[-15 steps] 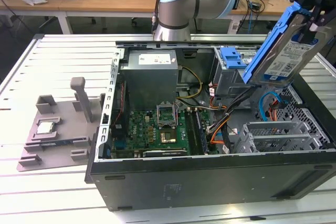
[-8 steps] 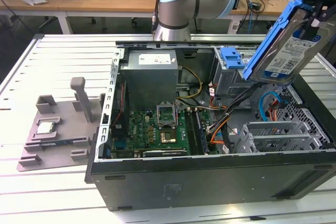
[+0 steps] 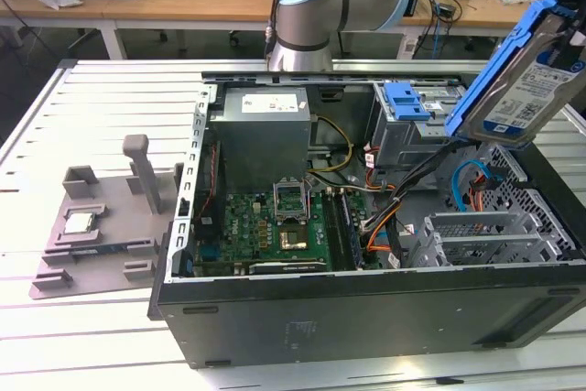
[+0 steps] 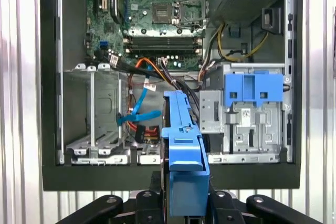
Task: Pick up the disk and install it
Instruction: 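Pick up the disk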
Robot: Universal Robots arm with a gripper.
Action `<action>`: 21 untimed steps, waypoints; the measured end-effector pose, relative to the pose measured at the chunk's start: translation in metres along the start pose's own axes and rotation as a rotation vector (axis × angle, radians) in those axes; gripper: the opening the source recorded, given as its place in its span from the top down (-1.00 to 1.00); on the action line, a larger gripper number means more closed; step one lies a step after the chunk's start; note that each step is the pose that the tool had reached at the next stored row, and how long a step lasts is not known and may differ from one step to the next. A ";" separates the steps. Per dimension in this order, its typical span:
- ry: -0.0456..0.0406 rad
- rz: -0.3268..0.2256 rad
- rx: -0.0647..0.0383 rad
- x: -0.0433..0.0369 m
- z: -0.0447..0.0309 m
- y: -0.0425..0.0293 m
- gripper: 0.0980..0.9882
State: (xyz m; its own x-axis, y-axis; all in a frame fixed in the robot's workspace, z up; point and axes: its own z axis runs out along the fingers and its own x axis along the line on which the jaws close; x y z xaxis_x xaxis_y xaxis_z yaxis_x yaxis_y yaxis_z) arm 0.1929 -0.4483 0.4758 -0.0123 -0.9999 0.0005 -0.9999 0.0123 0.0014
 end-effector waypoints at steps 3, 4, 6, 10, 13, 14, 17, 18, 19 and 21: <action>0.0002 0.000 -0.006 -0.0001 0.0025 -0.0034 0.39; 0.0002 0.000 -0.007 -0.0001 0.0040 -0.0033 0.39; 0.0000 0.000 -0.007 -0.0001 0.0061 -0.0025 0.39; 0.0001 0.000 -0.007 0.0000 0.0079 0.0054 0.39; 0.0001 0.000 -0.007 0.0001 0.0107 0.0118 0.39; 0.0000 0.000 -0.007 0.0001 0.0119 0.0153 0.39; 0.0000 0.000 -0.007 0.0002 0.0138 0.0213 0.39; 0.0001 0.000 -0.007 0.0003 0.0142 0.0230 0.39; 0.0000 0.000 -0.007 0.0003 0.0147 0.0240 0.39; -0.0001 0.000 -0.007 0.0003 0.0159 0.0263 0.39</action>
State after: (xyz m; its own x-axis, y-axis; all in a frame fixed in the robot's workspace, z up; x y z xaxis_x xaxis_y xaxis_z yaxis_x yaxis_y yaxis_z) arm 0.1666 -0.4483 0.4600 -0.0123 -0.9999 0.0004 -0.9999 0.0123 0.0088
